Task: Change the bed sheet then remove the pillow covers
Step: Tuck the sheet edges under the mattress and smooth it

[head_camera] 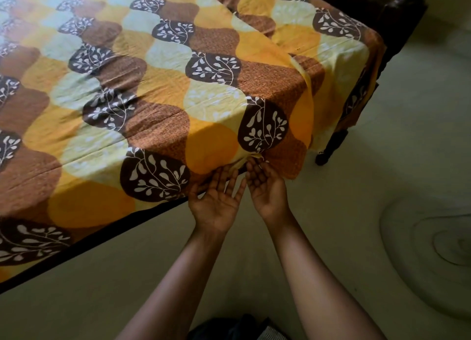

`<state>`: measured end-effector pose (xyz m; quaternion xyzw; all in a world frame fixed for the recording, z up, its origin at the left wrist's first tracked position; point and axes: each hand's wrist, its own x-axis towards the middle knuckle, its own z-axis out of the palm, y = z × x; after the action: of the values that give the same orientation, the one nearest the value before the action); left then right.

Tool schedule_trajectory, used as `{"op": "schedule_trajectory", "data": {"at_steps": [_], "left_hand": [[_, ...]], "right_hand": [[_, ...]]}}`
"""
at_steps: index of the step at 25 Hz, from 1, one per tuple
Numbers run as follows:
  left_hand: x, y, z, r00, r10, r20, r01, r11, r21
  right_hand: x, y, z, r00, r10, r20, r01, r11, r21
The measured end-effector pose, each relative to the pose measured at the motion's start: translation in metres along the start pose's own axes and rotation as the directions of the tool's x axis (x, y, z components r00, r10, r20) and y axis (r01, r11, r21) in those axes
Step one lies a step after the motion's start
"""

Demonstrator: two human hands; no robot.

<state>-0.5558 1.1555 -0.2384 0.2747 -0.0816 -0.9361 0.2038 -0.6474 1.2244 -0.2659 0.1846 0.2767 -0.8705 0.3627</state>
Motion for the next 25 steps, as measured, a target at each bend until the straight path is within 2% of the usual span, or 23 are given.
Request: {"op": "schedule_trajectory", "data": {"at_steps": [4, 11, 13, 16, 18, 20, 22, 25], "left_hand": [[0.007, 0.006, -0.011, 0.997, -0.033, 0.069, 0.034, 0.999, -0.019], [0.007, 0.008, -0.012, 0.99, -0.047, 0.133, 0.055, 0.997, -0.057], [0.008, 0.008, -0.011, 0.995, -0.046, 0.088, 0.049, 0.999, -0.022], [0.009, 0.007, -0.002, 0.998, -0.032, -0.053, 0.039, 0.989, 0.14], [0.005, 0.004, 0.003, 0.989, -0.034, -0.141, 0.065, 0.973, 0.222], [-0.002, -0.004, 0.007, 0.976, -0.045, -0.213, 0.097, 0.966, 0.24], [-0.008, -0.012, 0.01, 0.972, -0.037, -0.233, 0.087, 0.974, 0.21], [-0.007, -0.011, 0.019, 0.992, 0.003, -0.124, 0.01, 0.994, 0.107]], "right_hand": [[0.001, -0.005, 0.004, 0.995, -0.003, 0.102, -0.001, 0.999, 0.042], [-0.003, -0.013, 0.009, 0.994, -0.007, 0.113, 0.012, 0.999, -0.04], [0.005, -0.012, 0.009, 1.0, 0.012, -0.012, -0.014, 0.987, -0.16], [0.025, -0.008, 0.008, 0.965, 0.0, -0.264, -0.084, 0.947, -0.308], [0.037, -0.007, 0.001, 0.947, -0.012, -0.32, -0.113, 0.923, -0.367], [0.042, -0.01, -0.006, 0.948, 0.021, -0.316, -0.137, 0.927, -0.35], [0.041, -0.017, -0.01, 0.954, 0.08, -0.288, -0.155, 0.956, -0.249], [0.031, -0.021, -0.01, 0.982, 0.068, -0.174, -0.086, 0.992, -0.096]]}}
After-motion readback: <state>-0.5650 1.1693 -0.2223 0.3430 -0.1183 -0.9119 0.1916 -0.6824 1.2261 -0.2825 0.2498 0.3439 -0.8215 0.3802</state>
